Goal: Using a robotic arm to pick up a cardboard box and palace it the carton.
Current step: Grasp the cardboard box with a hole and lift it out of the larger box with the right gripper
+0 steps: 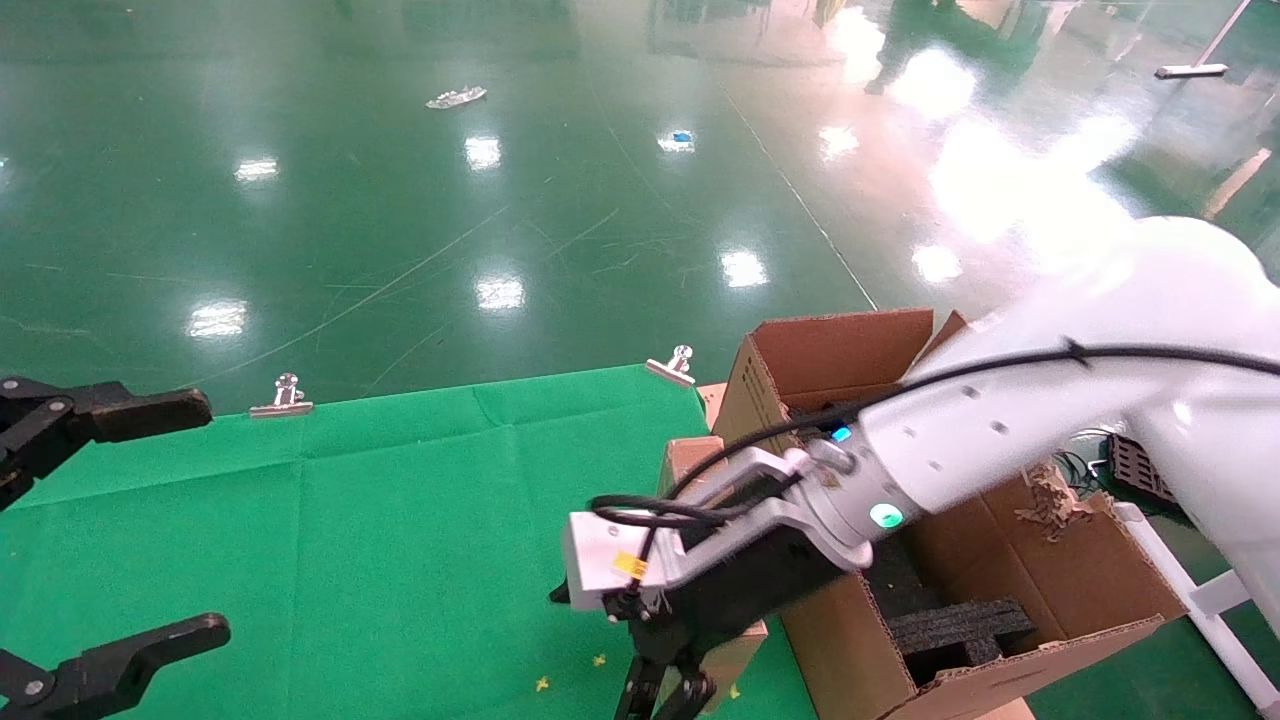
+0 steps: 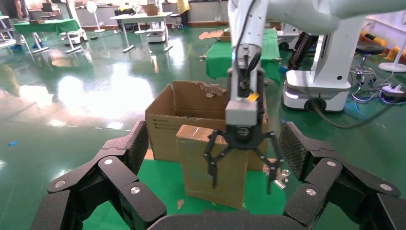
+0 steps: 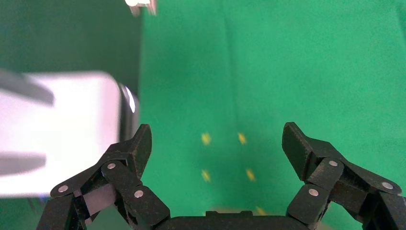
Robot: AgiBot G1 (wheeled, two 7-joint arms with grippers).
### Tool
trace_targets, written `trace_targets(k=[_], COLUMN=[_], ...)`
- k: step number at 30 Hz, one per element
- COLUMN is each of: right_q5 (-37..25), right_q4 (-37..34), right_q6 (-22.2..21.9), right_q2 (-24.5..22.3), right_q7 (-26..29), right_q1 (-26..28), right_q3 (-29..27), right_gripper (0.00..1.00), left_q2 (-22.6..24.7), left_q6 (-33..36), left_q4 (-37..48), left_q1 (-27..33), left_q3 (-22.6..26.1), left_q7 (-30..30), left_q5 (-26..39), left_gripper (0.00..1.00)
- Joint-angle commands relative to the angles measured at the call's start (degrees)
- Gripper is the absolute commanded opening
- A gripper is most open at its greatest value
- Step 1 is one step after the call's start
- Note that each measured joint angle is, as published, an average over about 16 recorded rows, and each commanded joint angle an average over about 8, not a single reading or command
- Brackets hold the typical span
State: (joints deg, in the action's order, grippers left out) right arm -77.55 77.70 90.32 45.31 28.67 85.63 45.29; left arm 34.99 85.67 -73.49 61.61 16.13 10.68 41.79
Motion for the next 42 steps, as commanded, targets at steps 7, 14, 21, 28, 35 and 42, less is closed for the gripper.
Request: trace_targets(k=[7, 14, 21, 28, 35, 42], right_q5=[-3.3, -2.6, -3.4, -5.4, -3.4, -1.6], right_q4=[-0.1, -0.2, -0.2, 0.1, 0.3, 0.2], right_q6=[0.6, 0.9, 0.7, -0.7, -3.1, -4.5], right_q2=[2.2, 1.8, 3.7, 9.0, 10.7, 11.2], right_q7=[6.8, 14.5, 20.4, 25.7, 26.9, 26.8], right_q1=[14.7, 27.9, 37.9, 43.1, 44.2, 43.7], right_q3=[13.2, 26.4, 41.0, 52.5, 54.9, 55.1], right_gripper=[1.00, 1.00, 1.00, 1.00, 1.00, 1.00], left_q2=[0.0, 0.0, 0.0, -0.1, -0.1, -0.1], left_q6=[0.0, 0.0, 0.0, -0.1, -0.1, -0.1], left_q4=[0.0, 0.0, 0.0, 0.0, 0.0, 0.0], left_q1=[0.0, 0.0, 0.0, 0.0, 0.0, 0.0], left_q3=[0.0, 0.1, 0.1, 0.1, 0.2, 0.2], left_q7=[0.0, 0.0, 0.0, -0.1, -0.1, -0.1], left_q5=[0.0, 0.0, -0.1, -0.1, -0.1, -0.1], left_gripper=[1.00, 1.00, 1.00, 1.00, 1.00, 1.00])
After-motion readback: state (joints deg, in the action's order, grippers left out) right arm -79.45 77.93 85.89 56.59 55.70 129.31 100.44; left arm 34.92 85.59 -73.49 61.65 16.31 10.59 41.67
